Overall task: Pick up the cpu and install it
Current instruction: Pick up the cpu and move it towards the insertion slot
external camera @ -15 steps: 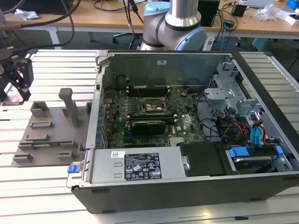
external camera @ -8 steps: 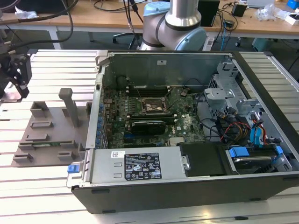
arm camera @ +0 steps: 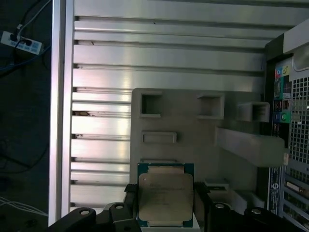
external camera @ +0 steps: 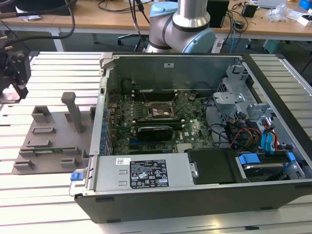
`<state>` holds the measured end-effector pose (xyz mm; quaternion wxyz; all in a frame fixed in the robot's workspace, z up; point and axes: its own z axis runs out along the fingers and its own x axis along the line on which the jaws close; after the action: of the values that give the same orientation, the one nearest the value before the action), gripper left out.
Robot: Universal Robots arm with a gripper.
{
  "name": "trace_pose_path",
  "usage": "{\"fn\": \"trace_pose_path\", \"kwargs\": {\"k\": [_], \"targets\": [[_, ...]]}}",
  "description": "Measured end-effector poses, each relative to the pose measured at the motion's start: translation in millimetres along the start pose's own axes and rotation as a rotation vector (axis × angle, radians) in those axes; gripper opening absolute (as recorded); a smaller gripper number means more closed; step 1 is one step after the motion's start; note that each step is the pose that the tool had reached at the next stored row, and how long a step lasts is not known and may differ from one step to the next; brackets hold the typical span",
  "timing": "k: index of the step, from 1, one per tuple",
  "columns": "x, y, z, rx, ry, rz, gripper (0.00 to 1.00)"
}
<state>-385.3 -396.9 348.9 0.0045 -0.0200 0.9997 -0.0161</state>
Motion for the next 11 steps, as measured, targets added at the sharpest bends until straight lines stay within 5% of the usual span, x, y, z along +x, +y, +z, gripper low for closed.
{"fn": "trace_pose_path", "kwargs": {"k": [11], "targets": [[-0.1, -0.5, -15.2, 0.0000, -0.0001, 0.000, 0.55]]}}
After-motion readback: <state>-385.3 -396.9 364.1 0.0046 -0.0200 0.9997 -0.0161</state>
